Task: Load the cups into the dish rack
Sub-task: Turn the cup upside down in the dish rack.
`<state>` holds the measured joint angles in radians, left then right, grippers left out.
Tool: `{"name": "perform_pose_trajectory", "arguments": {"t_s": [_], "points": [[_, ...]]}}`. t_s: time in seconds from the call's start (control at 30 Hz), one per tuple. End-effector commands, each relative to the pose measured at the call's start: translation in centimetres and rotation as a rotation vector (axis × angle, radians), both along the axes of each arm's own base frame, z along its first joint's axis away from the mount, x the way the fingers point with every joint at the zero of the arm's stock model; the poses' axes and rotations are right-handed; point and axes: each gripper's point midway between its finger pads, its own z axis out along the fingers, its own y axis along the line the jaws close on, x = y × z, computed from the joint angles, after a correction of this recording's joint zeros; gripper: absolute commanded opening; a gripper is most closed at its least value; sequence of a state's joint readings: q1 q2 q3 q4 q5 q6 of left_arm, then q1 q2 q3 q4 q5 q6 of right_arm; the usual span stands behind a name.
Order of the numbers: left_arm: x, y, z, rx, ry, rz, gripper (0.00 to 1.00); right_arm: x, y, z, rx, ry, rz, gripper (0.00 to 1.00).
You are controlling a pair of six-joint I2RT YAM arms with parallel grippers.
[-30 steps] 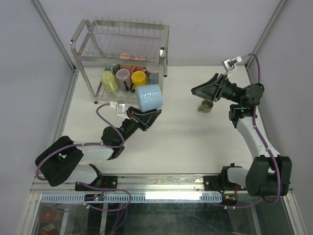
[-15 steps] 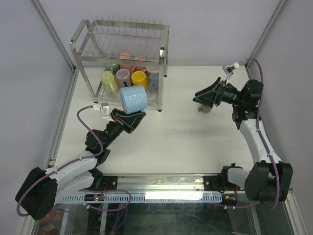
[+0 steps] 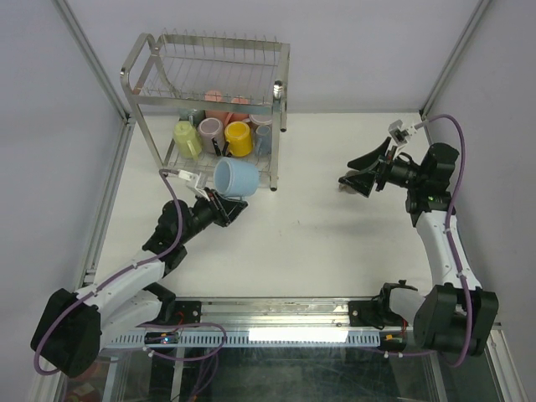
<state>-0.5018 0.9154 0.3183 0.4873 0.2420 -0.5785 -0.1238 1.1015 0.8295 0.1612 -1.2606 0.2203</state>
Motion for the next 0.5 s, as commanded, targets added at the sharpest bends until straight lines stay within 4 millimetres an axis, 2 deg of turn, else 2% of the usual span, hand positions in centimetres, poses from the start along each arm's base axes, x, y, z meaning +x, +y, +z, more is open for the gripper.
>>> {"name": "perform_pose_trajectory", "arguments": {"t_s": [0.0,0.23,0.47], "points": [[2.7,0.1,7.4,-0.016,-0.239,0.053,0.0,-0.7,-0.3,0.1,-0.036,-0.095,0.015,0.84],[6.3,0.9,6.5,0.187,-0.262,0.147,0.0,-0.9,-0.7,0.2,-0.041,-0.109,0.007,0.84],[9.0,2.2,5.7,0.367,-0.276,0.217,0.0,-0.8,-0.9,0.0,-0.038,-0.098,0.003,0.84]]}}
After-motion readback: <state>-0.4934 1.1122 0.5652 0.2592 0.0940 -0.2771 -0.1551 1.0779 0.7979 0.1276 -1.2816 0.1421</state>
